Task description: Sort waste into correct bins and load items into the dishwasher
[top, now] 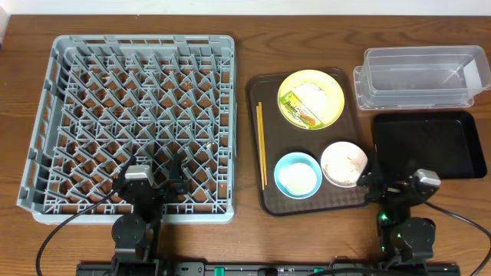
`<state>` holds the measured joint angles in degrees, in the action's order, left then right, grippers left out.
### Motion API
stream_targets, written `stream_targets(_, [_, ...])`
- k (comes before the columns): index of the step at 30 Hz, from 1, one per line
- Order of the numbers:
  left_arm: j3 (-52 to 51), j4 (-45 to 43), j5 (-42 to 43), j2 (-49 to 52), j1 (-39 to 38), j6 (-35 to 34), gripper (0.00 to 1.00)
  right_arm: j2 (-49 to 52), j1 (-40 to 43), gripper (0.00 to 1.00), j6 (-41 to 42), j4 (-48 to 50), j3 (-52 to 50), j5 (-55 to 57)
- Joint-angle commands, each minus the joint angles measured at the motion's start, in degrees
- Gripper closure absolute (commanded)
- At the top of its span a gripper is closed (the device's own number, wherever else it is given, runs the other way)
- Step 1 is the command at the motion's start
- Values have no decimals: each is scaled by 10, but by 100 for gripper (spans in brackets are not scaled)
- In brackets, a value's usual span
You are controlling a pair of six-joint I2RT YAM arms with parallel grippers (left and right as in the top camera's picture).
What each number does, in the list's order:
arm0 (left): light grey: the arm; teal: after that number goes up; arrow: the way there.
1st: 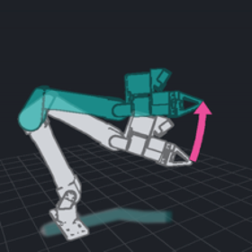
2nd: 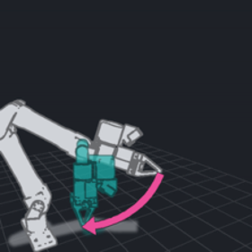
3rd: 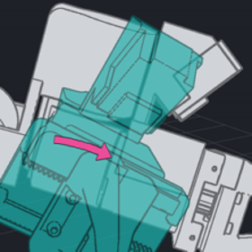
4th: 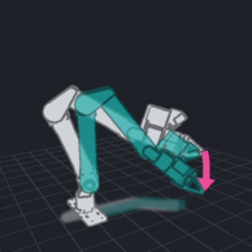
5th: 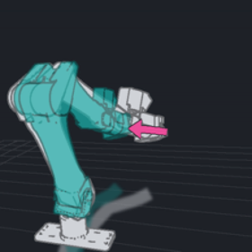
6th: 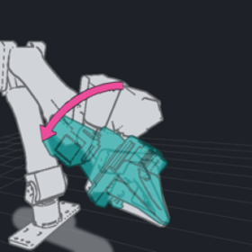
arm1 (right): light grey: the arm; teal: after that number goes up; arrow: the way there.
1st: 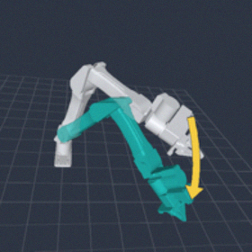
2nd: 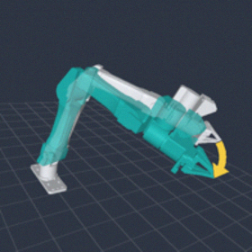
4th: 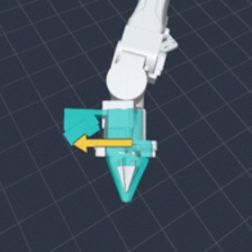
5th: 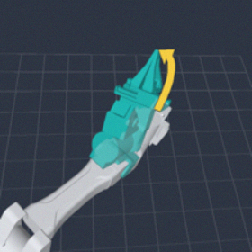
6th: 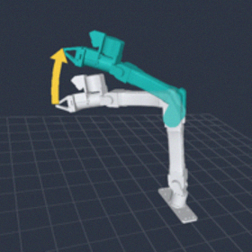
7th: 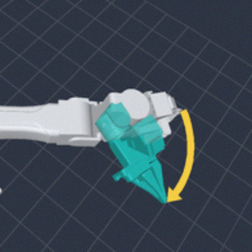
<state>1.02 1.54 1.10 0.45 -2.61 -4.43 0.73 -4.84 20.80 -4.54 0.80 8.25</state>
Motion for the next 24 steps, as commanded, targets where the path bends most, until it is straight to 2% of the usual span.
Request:
stream_targets(1, [-8,27,-21,2,3,8,2,0,-5,1,90,-8,2,-133])
stream_targets(4, [-8,27,-21,2,3,8,2,0,-5,1,143,-4,2,-163])
stream_targets(7, [-8,27,-21,2,3,8,2,0,-5,1,247,-4,2,-177])
stream_targets(9, [-8,27,-21,2,3,8,2,0,-5,1,265,-3,2,-196])
stream_targets(13, [-8,27,-21,2,3,8,2,0,-5,1,207,0,3,-266])
stream_targets(18, [-8,27,-21,2,3,8,2,17,-5,1,158,-20,16,-282])
stream_targets(24, [-8,27,-21,2,3,8,2,104,-5,1,45,-101,106,-279])
